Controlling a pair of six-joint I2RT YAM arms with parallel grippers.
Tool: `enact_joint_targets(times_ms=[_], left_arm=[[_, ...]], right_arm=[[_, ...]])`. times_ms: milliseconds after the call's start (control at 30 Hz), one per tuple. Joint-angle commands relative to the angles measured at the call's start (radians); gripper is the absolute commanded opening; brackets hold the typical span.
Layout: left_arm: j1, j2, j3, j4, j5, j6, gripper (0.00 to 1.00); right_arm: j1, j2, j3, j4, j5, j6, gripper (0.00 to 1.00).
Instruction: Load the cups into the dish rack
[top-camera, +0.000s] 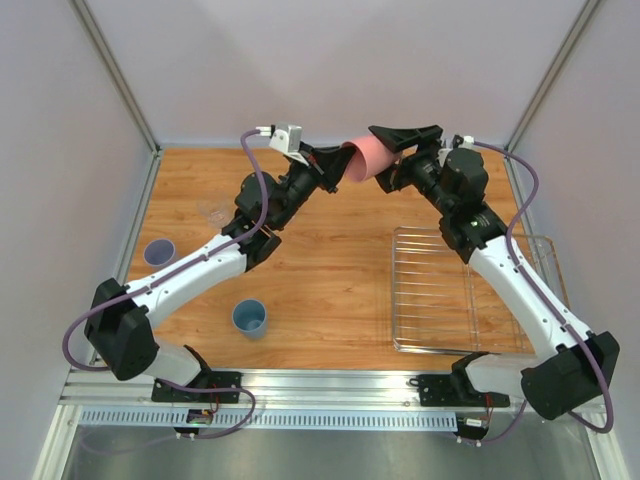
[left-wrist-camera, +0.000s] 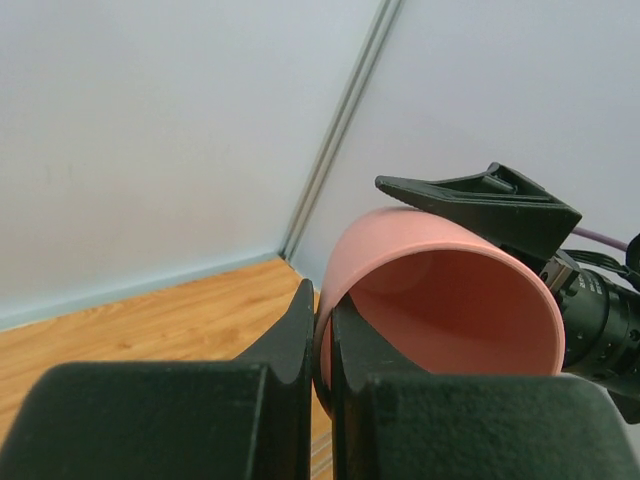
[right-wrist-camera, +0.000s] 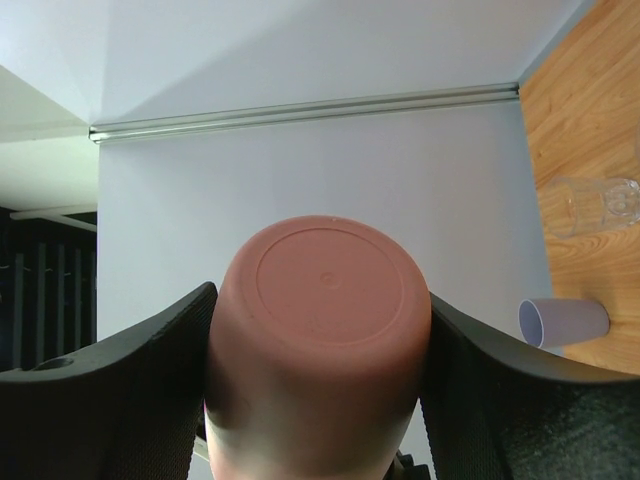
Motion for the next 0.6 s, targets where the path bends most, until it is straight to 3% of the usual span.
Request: enact_joint_targets(times_ms=[0,33,67,133,267,300,400,567], left_arm=[[-0.003,0.004,0.031,0.046,0.053,0.080,0.00],[-0.003,-0.001,0.030,0.043,0.055,0.088,0.03],[-0.003,-0.002,0.028,0.038,0.056,0.096,0.06],[-0.003,-0.010,0.025,0.026,0.070,0.120,0.29],[-0.003,-0.031,0.048,-0.043,0.093,0.149,0.68],[-0.003,-0.039,0.053,-0.057,0.092,0.151,0.89],[-0.002,-0.077,0.053,-0.101,0.063,0.169,1.00],[0.012,-0.181,0.062,-0.227,0.040,0.206,1.00]], right_arm=[[0.009,0.017,0.083,0.008,-0.035,-0.028,0.31],[0.009,0.018,0.088,0.002,-0.036,-0.037,0.19],[0.008,0.021,0.091,0.002,-0.038,-0.045,0.15],[0.009,0.021,0.087,-0.030,-0.033,-0.057,0.01],[0.002,0.015,0.085,-0.051,-0.018,-0.097,0.00],[-0.001,0.011,0.087,-0.070,-0.013,-0.111,0.00],[-0.017,-0.008,0.096,-0.110,0.014,-0.172,0.01],[-0.096,-0.051,0.139,-0.271,0.102,-0.365,0.00]])
